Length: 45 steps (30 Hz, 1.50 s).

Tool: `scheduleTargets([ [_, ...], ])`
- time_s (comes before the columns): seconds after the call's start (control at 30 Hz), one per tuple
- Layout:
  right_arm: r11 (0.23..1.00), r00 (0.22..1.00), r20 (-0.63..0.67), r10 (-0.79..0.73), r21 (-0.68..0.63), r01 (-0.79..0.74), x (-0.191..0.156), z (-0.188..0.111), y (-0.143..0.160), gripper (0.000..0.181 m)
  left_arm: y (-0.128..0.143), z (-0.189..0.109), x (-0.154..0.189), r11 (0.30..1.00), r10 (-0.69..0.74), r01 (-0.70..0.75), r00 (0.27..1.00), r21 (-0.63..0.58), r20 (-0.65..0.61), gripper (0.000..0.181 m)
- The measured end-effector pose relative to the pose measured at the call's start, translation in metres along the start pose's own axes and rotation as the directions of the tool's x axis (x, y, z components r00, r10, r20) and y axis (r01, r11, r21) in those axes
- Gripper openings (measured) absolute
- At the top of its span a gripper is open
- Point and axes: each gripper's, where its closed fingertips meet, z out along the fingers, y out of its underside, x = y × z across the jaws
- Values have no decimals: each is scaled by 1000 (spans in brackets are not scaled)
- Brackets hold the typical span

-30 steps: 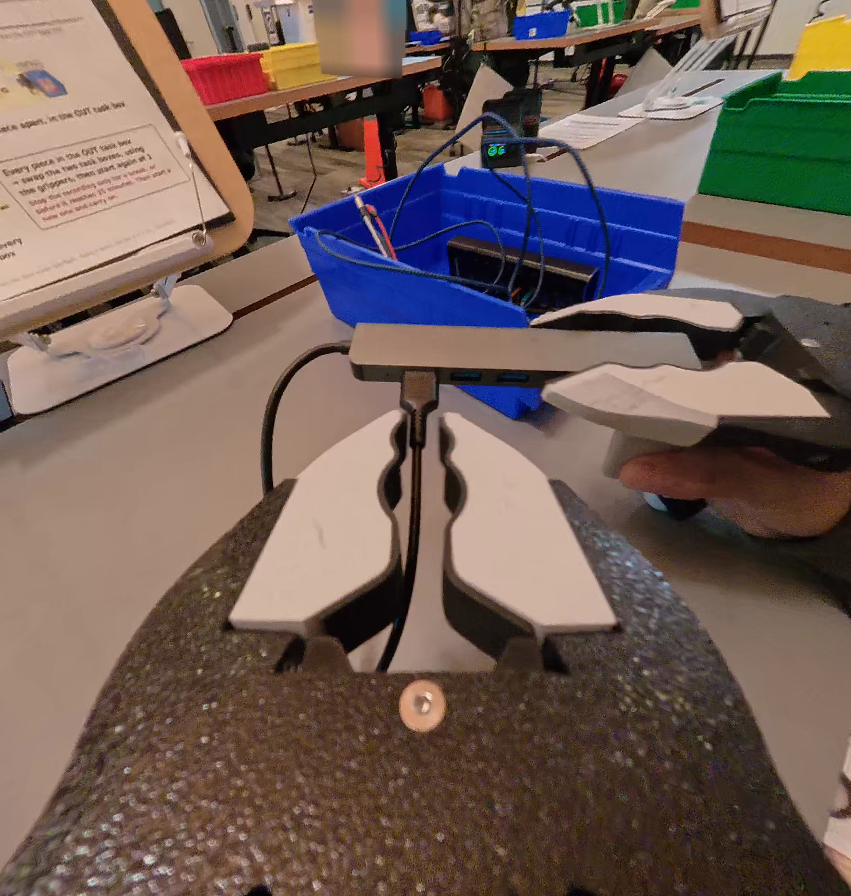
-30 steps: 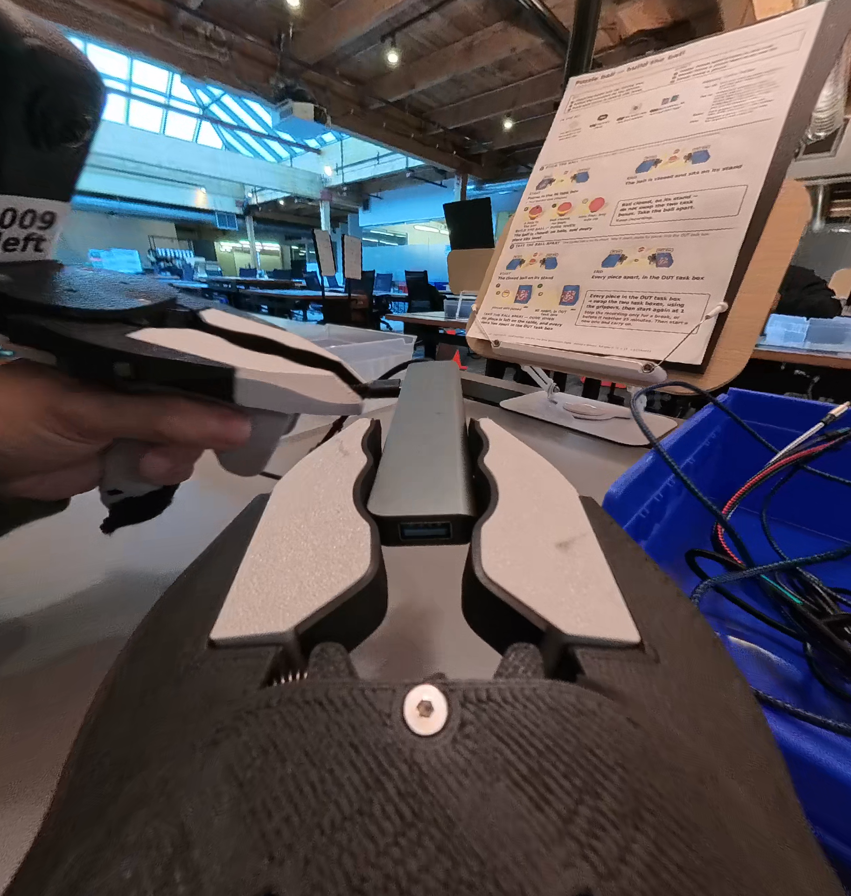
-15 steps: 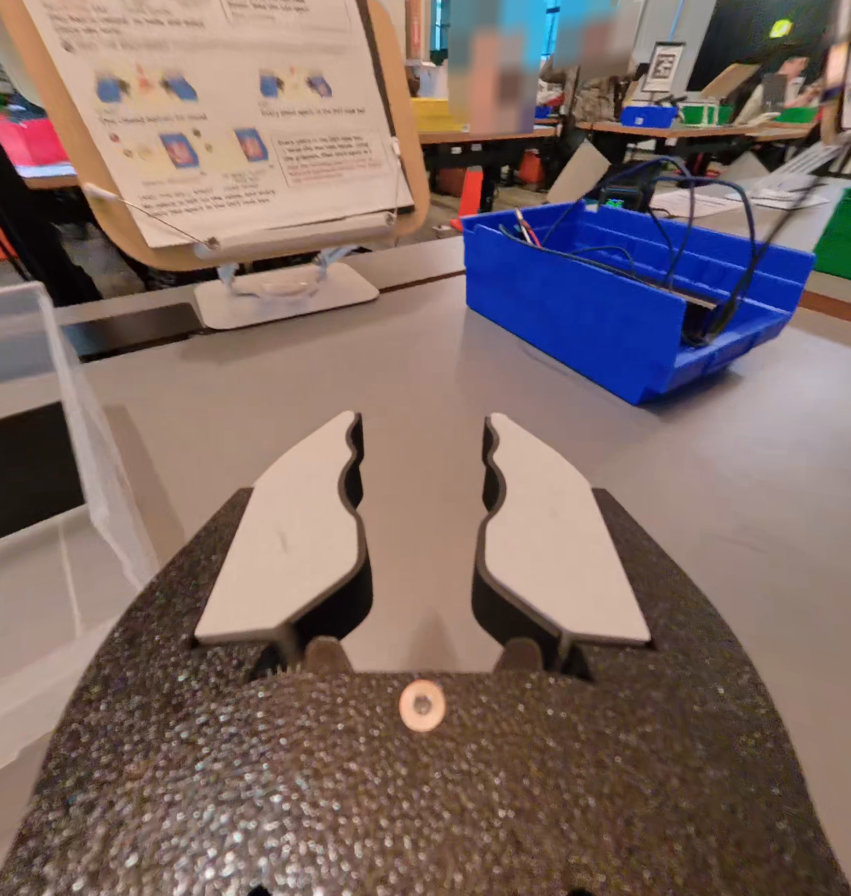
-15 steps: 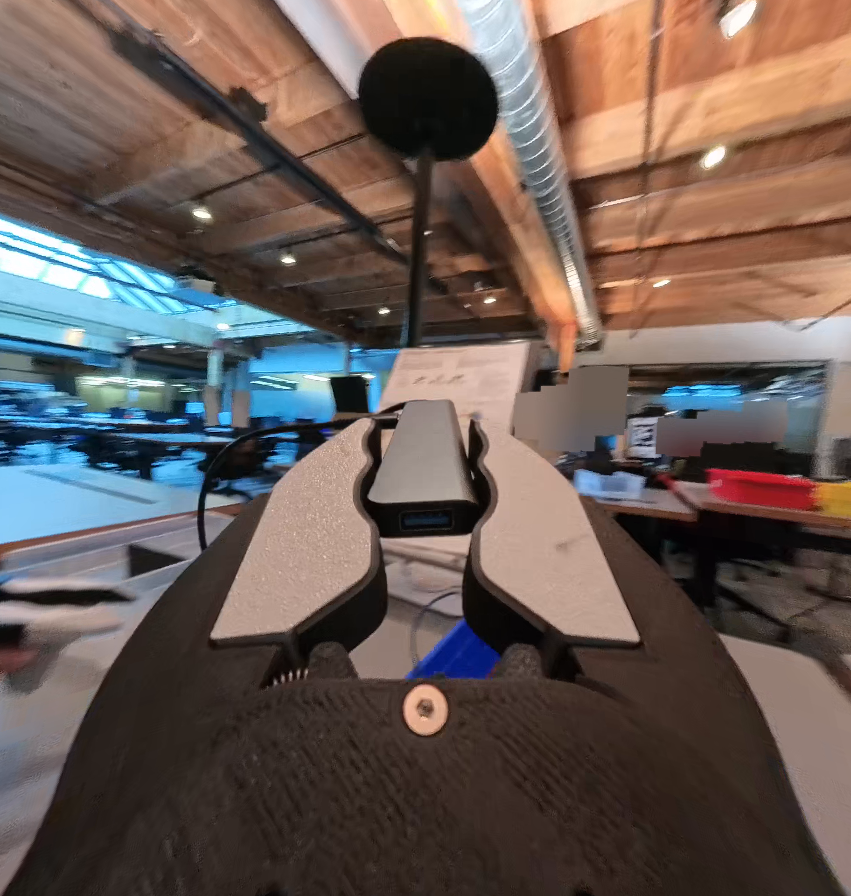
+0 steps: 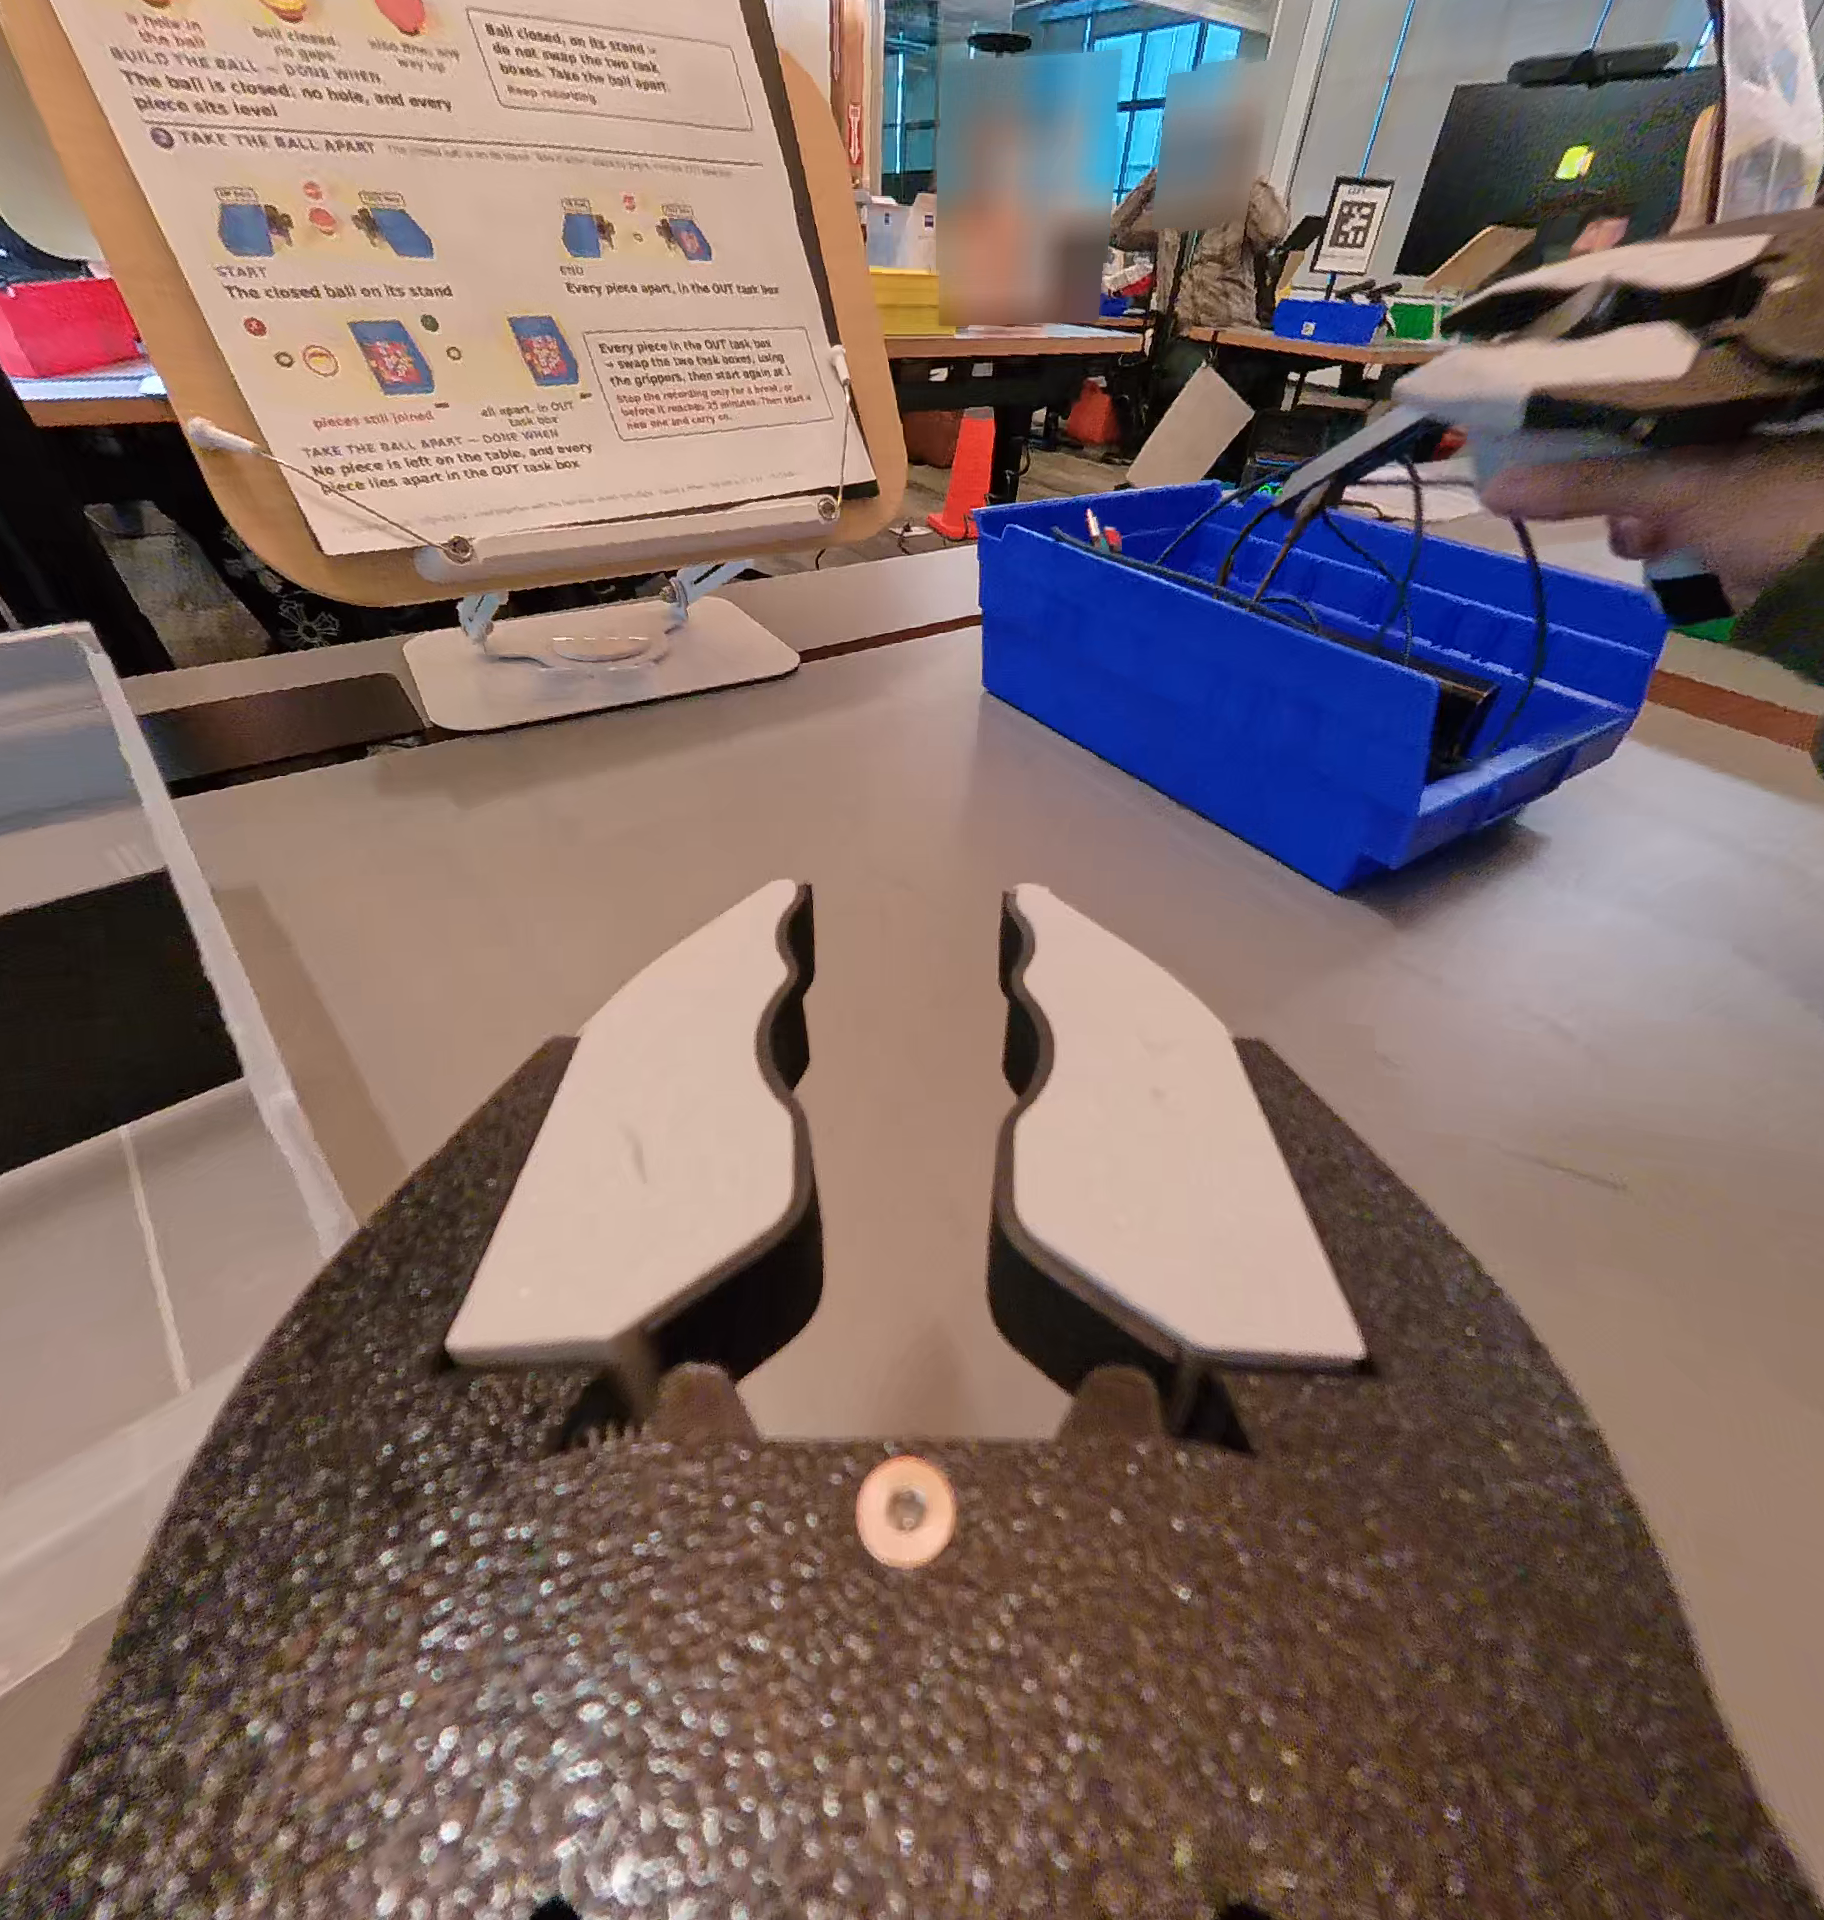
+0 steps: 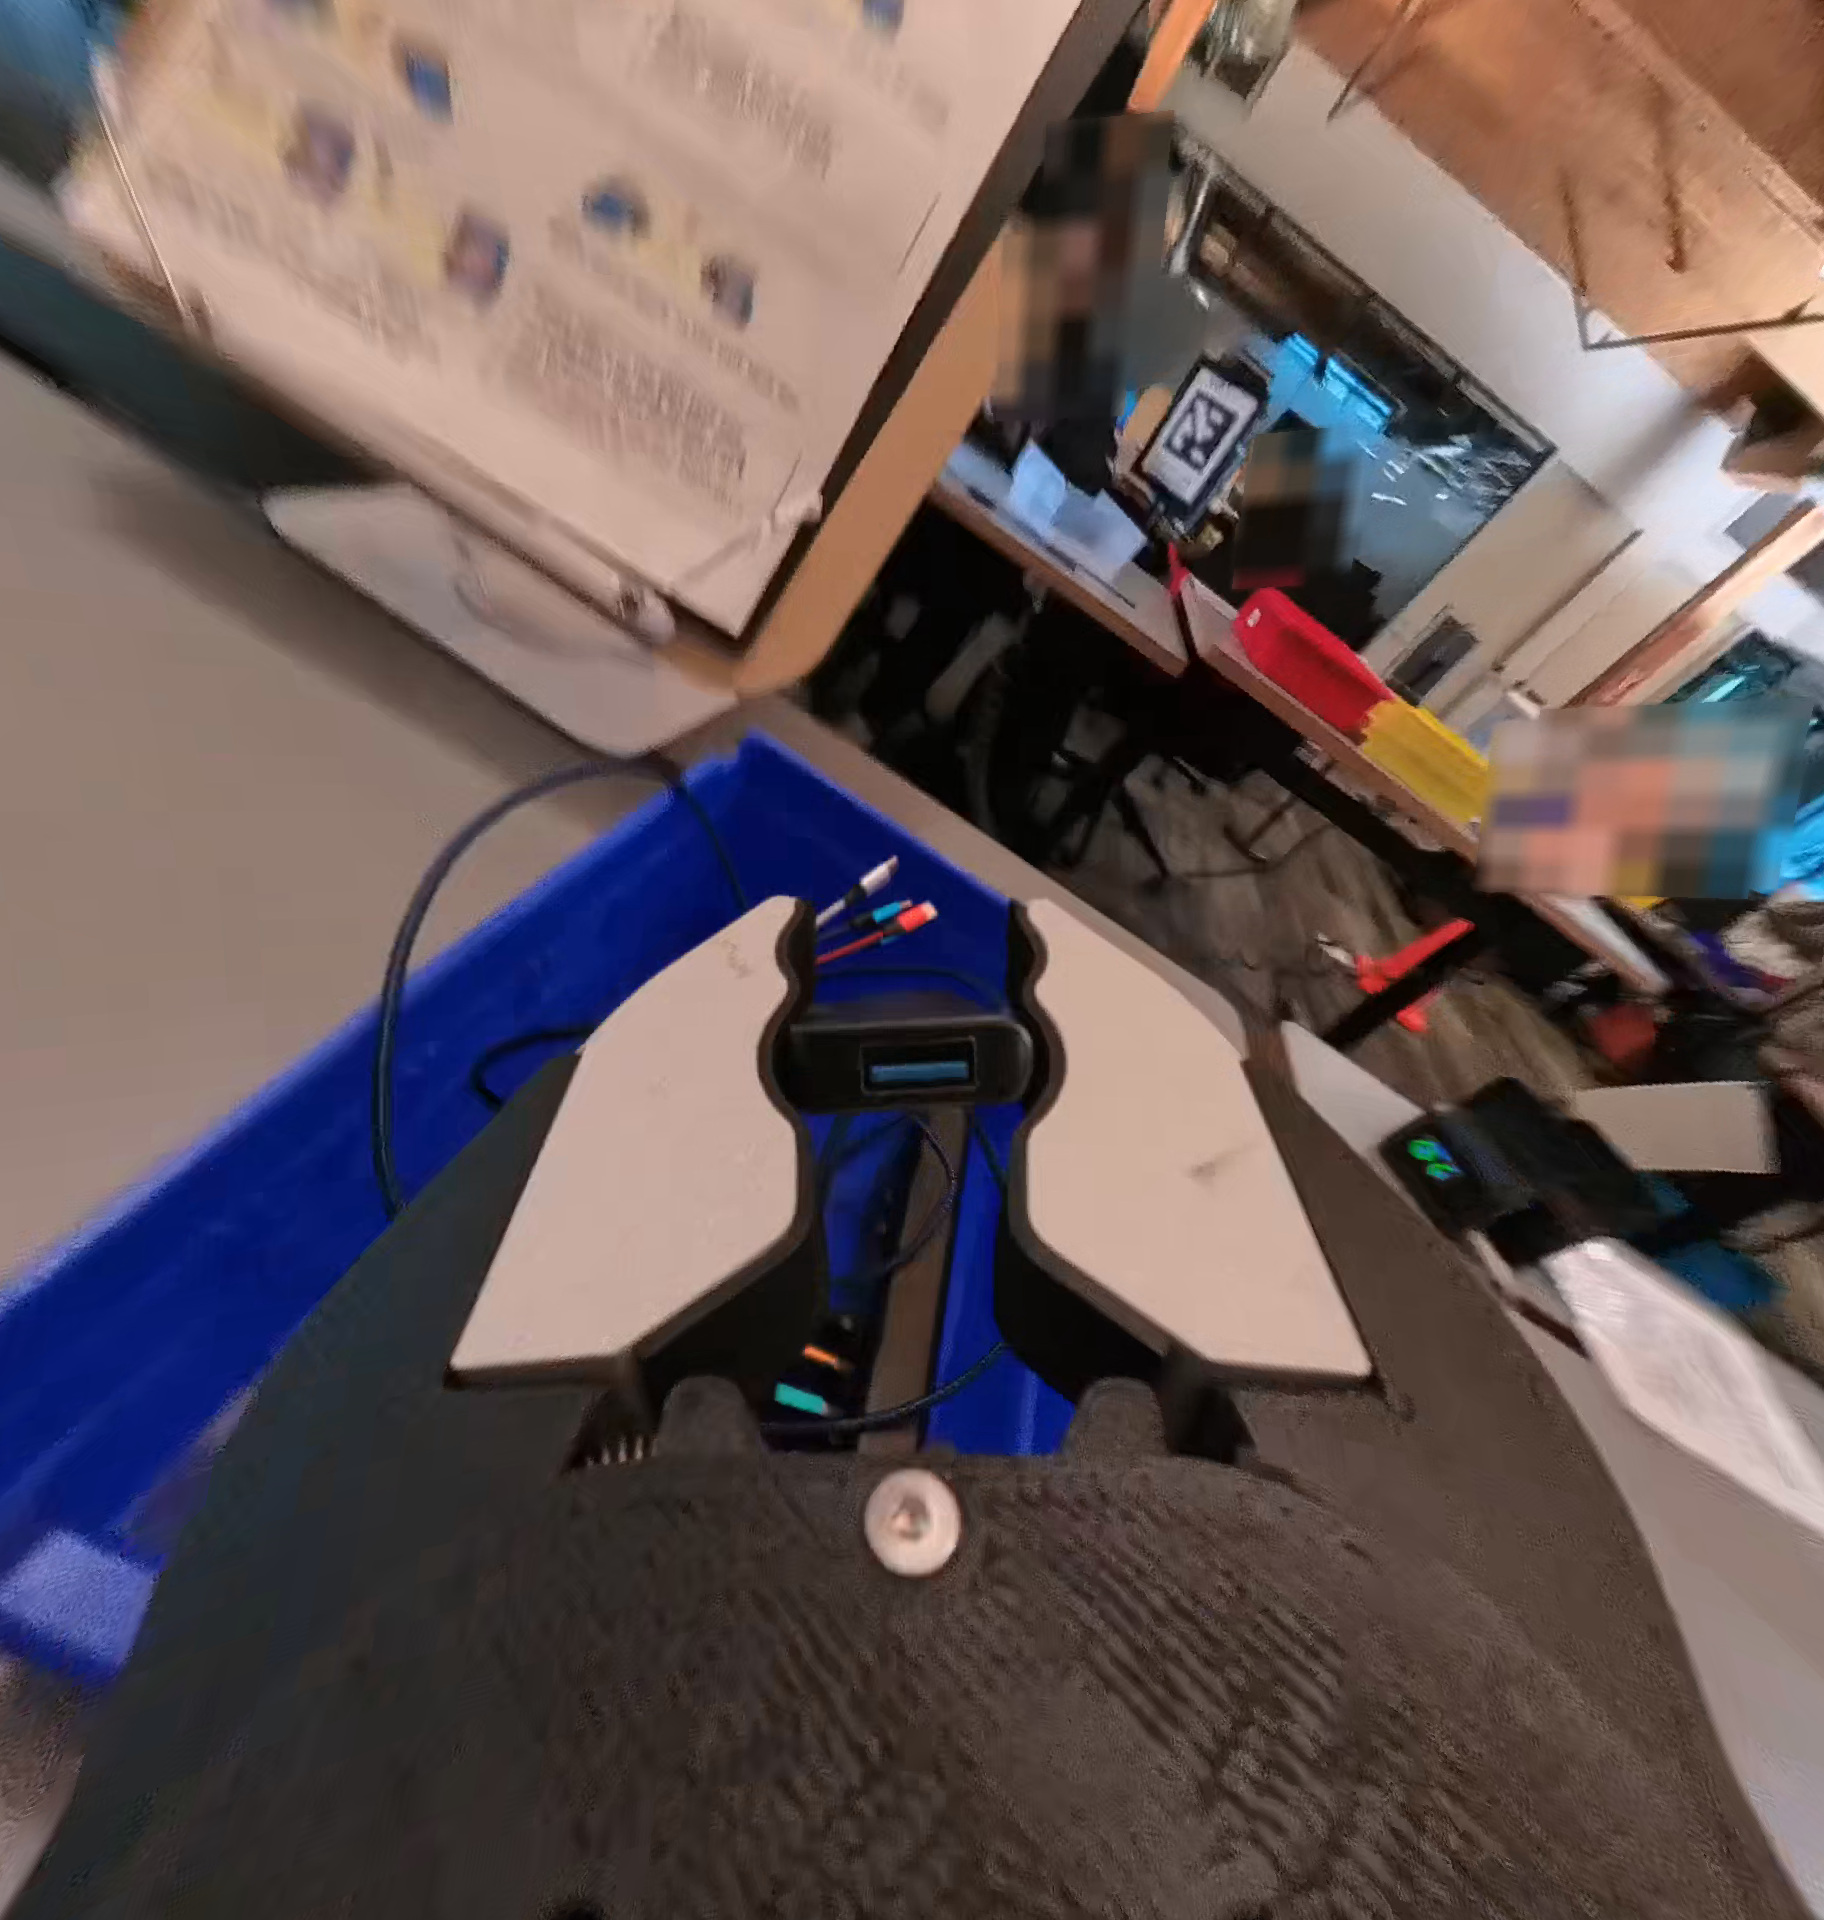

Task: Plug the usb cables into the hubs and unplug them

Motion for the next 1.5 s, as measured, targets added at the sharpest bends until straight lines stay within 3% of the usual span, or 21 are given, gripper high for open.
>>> scheduleTargets([
  [0.1, 976, 988, 5, -153, -156, 152, -14, 16, 27, 36, 4, 0, -2, 1000, 14, -15, 1000, -23, -6, 33],
  [0.27, 928, 988, 52, -142, -339, 151, -12, 21, 54, 39, 5, -1, 0, 999, -6, 4, 999, -40, -47, 34],
  [0.4, 934, 994, 107, -20, -354, 57, -12, 4, 50, 78, 8, -1, -3, 998, -23, 20, 998, -60, -59, 35],
  [0.53, 943, 980, 107, 168, -308, -128, -9, -21, 37, 114, 8, 0, 1, 998, -41, 37, 996, -50, -73, 35],
  [0.77, 933, 937, 50, 344, -127, -336, 9, -82, 29, 119, 17, 14, 37, 990, 55, -68, 992, -120, -110, 51],
  [0.9, 906, 906, 24, 423, -41, -422, 22, -114, 42, 121, 28, 29, 70, 985, 5, -28, 991, -168, -135, 67],
  [0.97, 890, 889, -37, 456, 20, -455, 41, -121, 51, 116, 33, 40, 89, 978, -88, 58, 986, -200, -142, 73],
  [1.03, 883, 881, -69, 467, -7, -469, 58, -124, 62, 117, 30, 57, 113, 972, -163, 128, 972, -199, -171, 75],
  [1.17, 837, 827, -130, 547, 42, -546, 81, -135, 72, 113, 20, 98, 152, 961, -166, 111, 964, -252, -209, 75],
  [1.33, 847, 843, -123, 523, -38, -531, 77, -132, 89, 113, 4, 152, 154, 938, -92, 48, 989, -342, -113, 75],
  [1.5, 851, 849, -74, 522, -24, -525, 68, -126, 80, 112, -5, 201, 166, 876, -216, 153, 972, -457, -89, 74],
])
